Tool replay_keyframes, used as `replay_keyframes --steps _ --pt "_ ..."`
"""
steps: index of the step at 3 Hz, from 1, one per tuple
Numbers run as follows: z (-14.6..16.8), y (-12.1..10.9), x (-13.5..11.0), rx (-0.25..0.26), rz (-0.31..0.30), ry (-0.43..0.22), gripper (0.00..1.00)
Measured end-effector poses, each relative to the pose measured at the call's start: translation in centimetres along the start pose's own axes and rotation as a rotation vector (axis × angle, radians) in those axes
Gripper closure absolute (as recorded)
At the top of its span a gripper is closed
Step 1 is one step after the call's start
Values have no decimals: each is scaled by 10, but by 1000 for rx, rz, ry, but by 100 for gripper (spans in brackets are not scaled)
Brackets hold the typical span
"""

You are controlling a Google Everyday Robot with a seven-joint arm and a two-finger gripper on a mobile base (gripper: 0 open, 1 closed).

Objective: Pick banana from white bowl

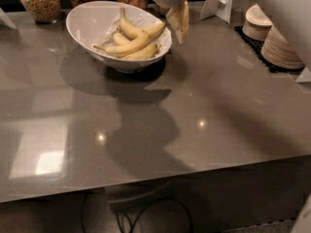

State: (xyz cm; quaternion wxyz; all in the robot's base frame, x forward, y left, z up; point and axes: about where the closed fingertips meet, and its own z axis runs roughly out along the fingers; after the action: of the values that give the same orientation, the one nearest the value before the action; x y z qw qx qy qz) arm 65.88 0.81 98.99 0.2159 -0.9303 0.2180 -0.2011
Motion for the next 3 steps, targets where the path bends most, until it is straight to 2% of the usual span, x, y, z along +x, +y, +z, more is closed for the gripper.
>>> replay_keyframes --steps 1,2,3 --pt "17 -17 2 -13 -134 22 19" --pt "33 -26 6 -18 -194 11 34" --pt "51 -22 16 -29 -207 -9 37"
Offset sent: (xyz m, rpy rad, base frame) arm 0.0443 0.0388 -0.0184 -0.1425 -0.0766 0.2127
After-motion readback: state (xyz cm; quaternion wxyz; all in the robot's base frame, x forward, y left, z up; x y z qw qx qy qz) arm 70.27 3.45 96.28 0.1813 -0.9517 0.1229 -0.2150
